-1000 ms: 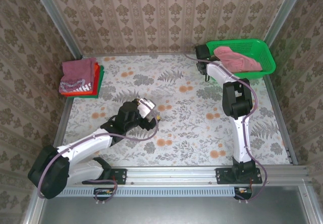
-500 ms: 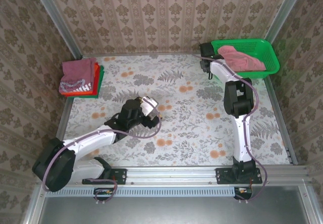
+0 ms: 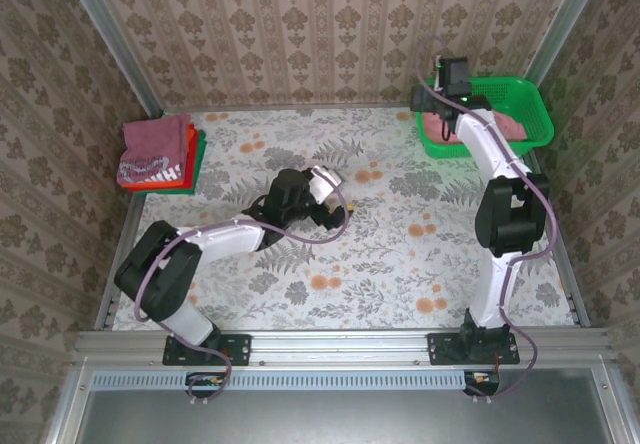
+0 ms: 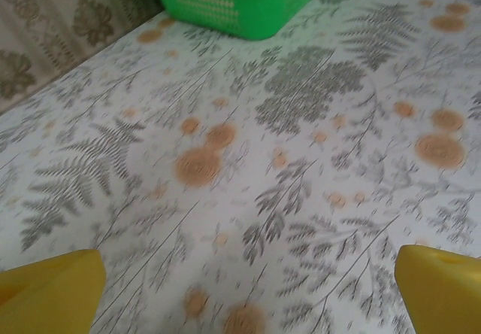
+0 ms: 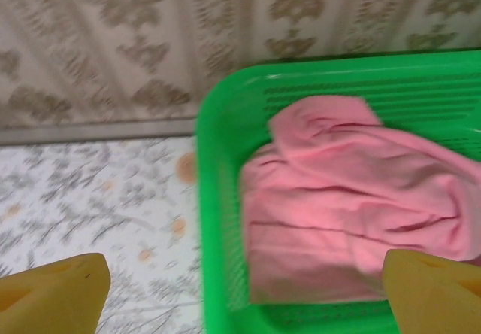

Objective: Fold and stack the t-shirts

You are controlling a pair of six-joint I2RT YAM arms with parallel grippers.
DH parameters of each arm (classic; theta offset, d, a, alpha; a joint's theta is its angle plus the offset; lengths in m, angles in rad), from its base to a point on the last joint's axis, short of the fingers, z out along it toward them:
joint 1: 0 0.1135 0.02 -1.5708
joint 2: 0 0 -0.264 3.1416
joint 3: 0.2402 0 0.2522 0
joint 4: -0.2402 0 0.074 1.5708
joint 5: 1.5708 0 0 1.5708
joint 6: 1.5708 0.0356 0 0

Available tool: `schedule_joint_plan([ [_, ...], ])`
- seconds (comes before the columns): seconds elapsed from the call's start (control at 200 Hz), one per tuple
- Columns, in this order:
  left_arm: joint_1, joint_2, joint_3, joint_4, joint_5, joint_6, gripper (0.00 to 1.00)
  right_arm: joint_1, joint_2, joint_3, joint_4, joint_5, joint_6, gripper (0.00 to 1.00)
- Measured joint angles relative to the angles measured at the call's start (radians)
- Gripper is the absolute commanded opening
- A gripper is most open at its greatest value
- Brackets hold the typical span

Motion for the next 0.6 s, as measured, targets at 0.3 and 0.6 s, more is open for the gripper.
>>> schedule_joint_plan([
  [0.3, -0.023, 0.09, 0.123, 0.035, 0.096, -0.037, 1.0, -0.201, 0.304, 0.272, -0.099, -0.019, 0.043, 0.95],
  [0.6, -0.029, 0.113, 0.126, 0.101, 0.128, -0.106, 1.0, -0.251, 0.566, 0.552, -0.28, -0.06, 0.066, 0.4],
])
